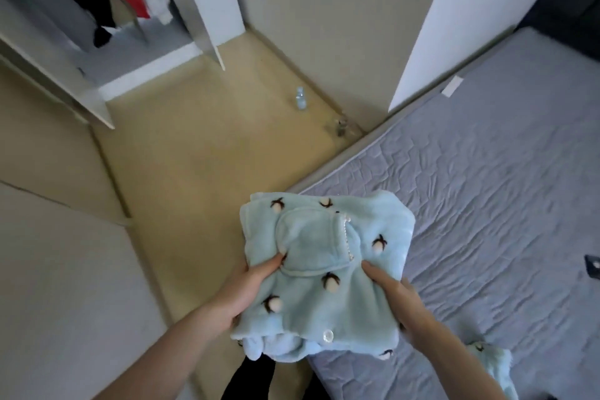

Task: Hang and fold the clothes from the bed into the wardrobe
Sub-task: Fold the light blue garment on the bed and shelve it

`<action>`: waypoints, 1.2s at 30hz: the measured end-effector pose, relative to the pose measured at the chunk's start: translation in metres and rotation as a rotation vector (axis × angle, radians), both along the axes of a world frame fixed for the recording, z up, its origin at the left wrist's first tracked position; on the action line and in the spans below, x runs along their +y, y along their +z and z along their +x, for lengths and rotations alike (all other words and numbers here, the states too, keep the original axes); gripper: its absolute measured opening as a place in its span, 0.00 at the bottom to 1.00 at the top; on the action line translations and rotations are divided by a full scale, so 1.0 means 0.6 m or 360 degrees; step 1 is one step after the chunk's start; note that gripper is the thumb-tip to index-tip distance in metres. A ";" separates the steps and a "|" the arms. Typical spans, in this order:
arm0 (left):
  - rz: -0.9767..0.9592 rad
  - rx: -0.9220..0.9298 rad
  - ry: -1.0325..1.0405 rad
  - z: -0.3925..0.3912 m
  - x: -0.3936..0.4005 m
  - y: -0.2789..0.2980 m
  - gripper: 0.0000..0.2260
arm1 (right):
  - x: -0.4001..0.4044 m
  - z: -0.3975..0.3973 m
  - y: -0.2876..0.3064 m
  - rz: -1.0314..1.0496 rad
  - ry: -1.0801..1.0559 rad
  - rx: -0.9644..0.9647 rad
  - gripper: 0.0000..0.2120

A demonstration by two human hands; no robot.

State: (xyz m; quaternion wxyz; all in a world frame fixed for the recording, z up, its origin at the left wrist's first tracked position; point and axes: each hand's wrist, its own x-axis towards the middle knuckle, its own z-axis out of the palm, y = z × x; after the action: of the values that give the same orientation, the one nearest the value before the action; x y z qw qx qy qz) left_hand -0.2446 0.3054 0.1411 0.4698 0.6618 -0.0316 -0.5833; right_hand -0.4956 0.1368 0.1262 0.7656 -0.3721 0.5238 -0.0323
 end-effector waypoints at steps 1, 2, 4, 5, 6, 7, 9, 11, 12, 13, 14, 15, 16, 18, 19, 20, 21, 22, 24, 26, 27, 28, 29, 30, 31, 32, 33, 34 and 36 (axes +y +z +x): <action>-0.0050 -0.0011 0.0068 0.014 0.012 0.031 0.24 | -0.002 0.027 0.024 -0.0019 0.0064 -0.0018 0.36; -0.0099 -0.0021 0.0124 0.030 0.026 0.058 0.21 | -0.003 0.057 0.046 -0.0043 0.0124 -0.0035 0.36; -0.0160 -0.0072 0.0244 0.065 0.055 0.104 0.21 | -0.005 0.122 0.088 -0.0103 0.0237 -0.0071 0.35; -0.0172 -0.0117 0.0308 0.084 0.069 0.123 0.24 | -0.006 0.157 0.107 -0.0132 0.0286 -0.0091 0.34; -0.0182 -0.0161 0.0370 0.104 0.083 0.140 0.27 | -0.006 0.193 0.126 -0.0159 0.0348 -0.0105 0.33; -0.0188 -0.0196 0.0435 0.126 0.097 0.154 0.30 | -0.005 0.229 0.143 -0.0182 0.0408 -0.0114 0.33; -0.0191 -0.0258 0.0566 0.172 0.123 0.184 0.33 | -0.001 0.303 0.178 -0.0205 0.0526 -0.0127 0.32; -0.0222 -0.0276 0.0622 0.217 0.148 0.212 0.32 | 0.008 0.374 0.211 -0.0219 0.0625 -0.0144 0.33; -0.0243 -0.0279 0.0632 0.243 0.159 0.225 0.32 | 0.013 0.409 0.226 -0.0240 0.0666 -0.0158 0.33; -0.0256 -0.0279 0.0640 0.262 0.169 0.236 0.32 | 0.018 0.435 0.238 -0.0254 0.0690 -0.0168 0.34; -0.0277 -0.0282 0.0668 0.290 0.180 0.248 0.32 | 0.022 0.470 0.252 -0.0280 0.0722 -0.0187 0.34; -0.0291 -0.0282 0.0695 0.311 0.190 0.258 0.33 | 0.026 0.495 0.263 -0.0303 0.0751 -0.0200 0.34; -0.0302 -0.0293 0.0720 0.335 0.198 0.267 0.33 | 0.030 0.523 0.275 -0.0340 0.0770 -0.0203 0.35; -0.0323 -0.0317 0.0736 0.382 0.209 0.289 0.34 | 0.039 0.578 0.301 -0.0405 0.0816 -0.0248 0.34; -0.0333 -0.0328 0.0734 0.405 0.210 0.300 0.35 | 0.042 0.602 0.314 -0.0423 0.0829 -0.0285 0.33; -0.0344 -0.0351 0.0733 0.429 0.209 0.308 0.35 | 0.042 0.625 0.325 -0.0435 0.0830 -0.0312 0.32; -0.0359 -0.0383 0.0734 0.452 0.205 0.317 0.35 | 0.041 0.647 0.336 -0.0444 0.0831 -0.0332 0.31; -0.0371 -0.0413 0.0733 0.474 0.198 0.328 0.35 | 0.038 0.666 0.347 -0.0454 0.0822 -0.0352 0.29; -0.0391 -0.0440 0.0725 0.515 0.179 0.352 0.36 | 0.026 0.703 0.367 -0.0482 0.0813 -0.0415 0.26; -0.0390 -0.0462 0.0719 0.559 0.155 0.374 0.36 | 0.004 0.743 0.387 -0.0547 0.0809 -0.0479 0.24; -0.0392 -0.0478 0.0721 0.582 0.140 0.385 0.37 | -0.010 0.765 0.398 -0.0582 0.0804 -0.0506 0.25; -0.0399 -0.0493 0.0718 0.604 0.126 0.393 0.37 | -0.024 0.787 0.408 -0.0610 0.0814 -0.0532 0.24; -0.0411 -0.0518 0.0717 0.627 0.111 0.402 0.37 | -0.039 0.810 0.418 -0.0634 0.0842 -0.0557 0.24; -0.0418 -0.0547 0.0728 0.649 0.096 0.412 0.37 | -0.055 0.834 0.427 -0.0661 0.0873 -0.0577 0.23; -0.0427 -0.0574 0.0746 0.669 0.081 0.423 0.37 | -0.070 0.858 0.436 -0.0694 0.0885 -0.0591 0.23; -0.0440 -0.0598 0.0765 0.688 0.067 0.434 0.37 | -0.085 0.883 0.444 -0.0727 0.0884 -0.0604 0.23; -0.0452 -0.0626 0.0784 0.707 0.054 0.445 0.37 | -0.100 0.907 0.451 -0.0753 0.0885 -0.0613 0.24; -0.0459 -0.0657 0.0808 0.727 0.043 0.455 0.37 | -0.113 0.933 0.459 -0.0766 0.0900 -0.0622 0.24; -0.0453 -0.0689 0.0878 0.766 0.024 0.475 0.36 | -0.135 0.987 0.475 -0.0753 0.0962 -0.0649 0.24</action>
State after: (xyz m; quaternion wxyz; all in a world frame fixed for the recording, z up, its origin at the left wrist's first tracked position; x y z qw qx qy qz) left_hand 0.2152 0.3197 0.4259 0.6791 0.6814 -0.0315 -0.2713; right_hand 0.0968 0.0556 0.4115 0.7220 -0.6600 0.2076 0.0014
